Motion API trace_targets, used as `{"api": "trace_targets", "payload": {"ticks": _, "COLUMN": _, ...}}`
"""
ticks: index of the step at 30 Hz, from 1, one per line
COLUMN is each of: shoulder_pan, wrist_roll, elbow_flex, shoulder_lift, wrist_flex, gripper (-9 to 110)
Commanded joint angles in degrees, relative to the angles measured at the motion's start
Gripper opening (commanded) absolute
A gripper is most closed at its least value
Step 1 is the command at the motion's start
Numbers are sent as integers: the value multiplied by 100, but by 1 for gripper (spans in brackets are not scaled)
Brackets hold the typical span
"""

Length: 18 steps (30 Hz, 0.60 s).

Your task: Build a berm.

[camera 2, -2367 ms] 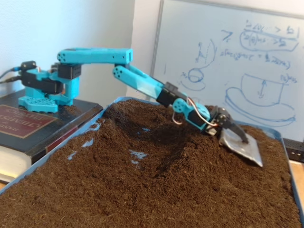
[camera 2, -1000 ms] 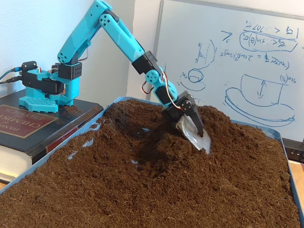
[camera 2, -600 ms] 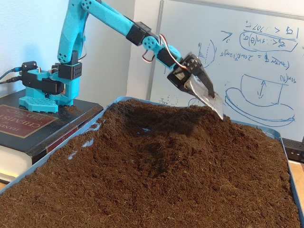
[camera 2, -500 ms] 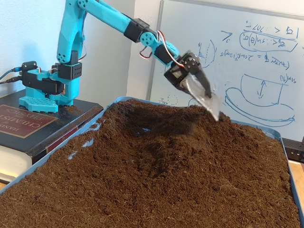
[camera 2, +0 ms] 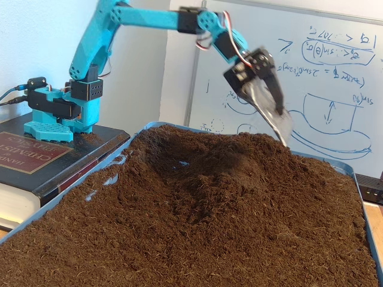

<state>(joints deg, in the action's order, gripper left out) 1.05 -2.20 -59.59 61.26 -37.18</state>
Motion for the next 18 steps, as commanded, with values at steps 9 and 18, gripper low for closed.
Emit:
{"api": "trace_targets", "payload": {"ticks": 9, "shoulder_pan": 422, "wrist_roll": -70, "elbow_flex": 3999, "shoulder_lift": -3463, "wrist_flex": -70, "gripper": 0}}
{"api": "trace_targets", "payload": {"ticks": 18, "shoulder_pan": 483, "wrist_roll": -70, "elbow_flex": 5282, "shoulder_lift": -4887, "wrist_flex": -88, "gripper": 0}}
